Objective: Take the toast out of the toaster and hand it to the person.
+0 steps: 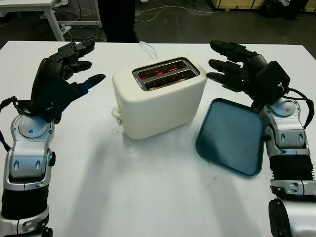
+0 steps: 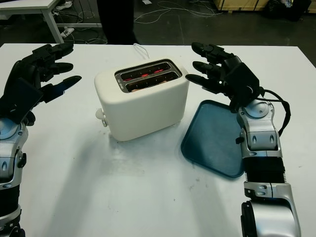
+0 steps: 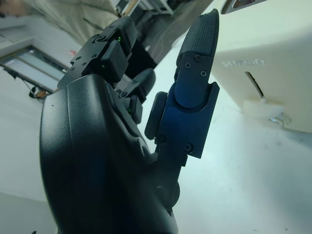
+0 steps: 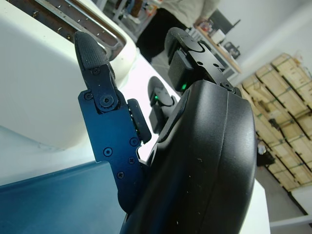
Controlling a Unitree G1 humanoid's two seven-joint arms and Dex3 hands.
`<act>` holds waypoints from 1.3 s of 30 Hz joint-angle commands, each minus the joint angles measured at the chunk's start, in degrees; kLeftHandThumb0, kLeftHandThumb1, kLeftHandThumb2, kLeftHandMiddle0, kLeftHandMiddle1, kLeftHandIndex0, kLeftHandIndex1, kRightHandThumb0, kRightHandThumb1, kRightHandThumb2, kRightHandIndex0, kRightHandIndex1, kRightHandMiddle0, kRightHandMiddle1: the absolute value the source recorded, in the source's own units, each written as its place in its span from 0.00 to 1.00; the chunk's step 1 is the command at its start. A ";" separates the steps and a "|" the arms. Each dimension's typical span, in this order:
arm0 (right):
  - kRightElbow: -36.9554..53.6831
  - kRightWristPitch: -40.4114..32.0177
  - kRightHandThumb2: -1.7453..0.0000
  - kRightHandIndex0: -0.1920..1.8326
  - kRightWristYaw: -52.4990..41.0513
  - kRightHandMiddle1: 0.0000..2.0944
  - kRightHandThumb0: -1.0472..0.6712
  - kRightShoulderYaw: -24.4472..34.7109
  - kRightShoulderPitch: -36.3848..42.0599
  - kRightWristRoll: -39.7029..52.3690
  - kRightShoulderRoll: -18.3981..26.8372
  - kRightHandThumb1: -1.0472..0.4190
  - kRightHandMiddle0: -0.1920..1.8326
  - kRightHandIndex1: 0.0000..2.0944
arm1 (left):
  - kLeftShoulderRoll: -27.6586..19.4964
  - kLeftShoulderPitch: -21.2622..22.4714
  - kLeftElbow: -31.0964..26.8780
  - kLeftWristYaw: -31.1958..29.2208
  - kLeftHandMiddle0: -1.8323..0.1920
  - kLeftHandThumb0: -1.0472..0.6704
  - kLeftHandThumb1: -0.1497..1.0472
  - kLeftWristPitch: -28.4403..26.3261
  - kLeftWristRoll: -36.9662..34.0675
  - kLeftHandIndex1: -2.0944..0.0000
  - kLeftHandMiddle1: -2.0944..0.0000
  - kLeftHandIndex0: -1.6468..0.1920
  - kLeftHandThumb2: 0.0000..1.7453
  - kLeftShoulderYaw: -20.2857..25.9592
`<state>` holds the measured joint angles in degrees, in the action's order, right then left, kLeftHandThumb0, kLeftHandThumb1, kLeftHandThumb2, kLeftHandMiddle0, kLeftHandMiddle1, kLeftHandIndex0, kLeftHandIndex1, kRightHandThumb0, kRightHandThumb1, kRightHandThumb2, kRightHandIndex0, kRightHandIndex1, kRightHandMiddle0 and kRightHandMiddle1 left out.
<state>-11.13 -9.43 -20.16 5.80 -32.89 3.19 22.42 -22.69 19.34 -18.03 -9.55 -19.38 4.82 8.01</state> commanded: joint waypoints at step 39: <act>2.20 -4.17 1.00 0.26 -0.43 0.00 0.38 1.57 1.75 3.02 0.87 0.16 0.25 0.00 | -0.09 -1.96 -4.21 0.32 0.71 0.23 0.89 -5.07 0.26 0.98 0.79 0.63 0.08 1.24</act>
<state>-9.22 -12.62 -20.65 7.01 -31.18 5.78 22.94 -22.63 17.79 -21.75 -9.42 -24.32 4.80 9.29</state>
